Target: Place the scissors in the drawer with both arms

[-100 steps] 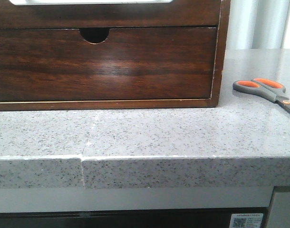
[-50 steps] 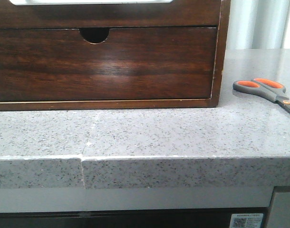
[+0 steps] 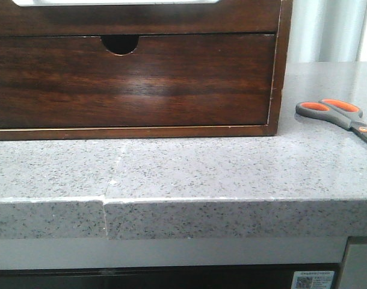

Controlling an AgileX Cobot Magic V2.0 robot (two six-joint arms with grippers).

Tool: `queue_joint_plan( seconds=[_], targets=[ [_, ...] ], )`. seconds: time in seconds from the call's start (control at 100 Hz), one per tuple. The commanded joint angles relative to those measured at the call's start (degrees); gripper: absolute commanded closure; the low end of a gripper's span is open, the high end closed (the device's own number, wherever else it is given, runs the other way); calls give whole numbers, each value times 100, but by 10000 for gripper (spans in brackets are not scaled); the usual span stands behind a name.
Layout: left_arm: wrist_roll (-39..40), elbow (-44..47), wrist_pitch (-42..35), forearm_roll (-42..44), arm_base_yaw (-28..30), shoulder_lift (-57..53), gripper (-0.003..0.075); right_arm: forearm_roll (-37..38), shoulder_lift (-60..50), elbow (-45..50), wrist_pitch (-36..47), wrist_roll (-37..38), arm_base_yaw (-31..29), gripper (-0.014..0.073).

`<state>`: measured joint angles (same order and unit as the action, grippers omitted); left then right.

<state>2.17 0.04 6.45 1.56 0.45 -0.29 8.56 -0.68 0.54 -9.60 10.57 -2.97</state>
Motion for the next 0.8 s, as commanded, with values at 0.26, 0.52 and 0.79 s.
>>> queue_joint_plan(
  seconds=[0.26,0.52,0.79],
  targets=[
    [22,97,-1249,-90,11,-158,742,62,-97,163,1435,-49,-2,641],
    [22,-194,-1208,-90,11,-158,742,62,-97,112,1332,-49,-2,641],
    [22,-896,-742,-90,11,54,742,-97,270,-486,458,-49,-2,641]
  ],
)
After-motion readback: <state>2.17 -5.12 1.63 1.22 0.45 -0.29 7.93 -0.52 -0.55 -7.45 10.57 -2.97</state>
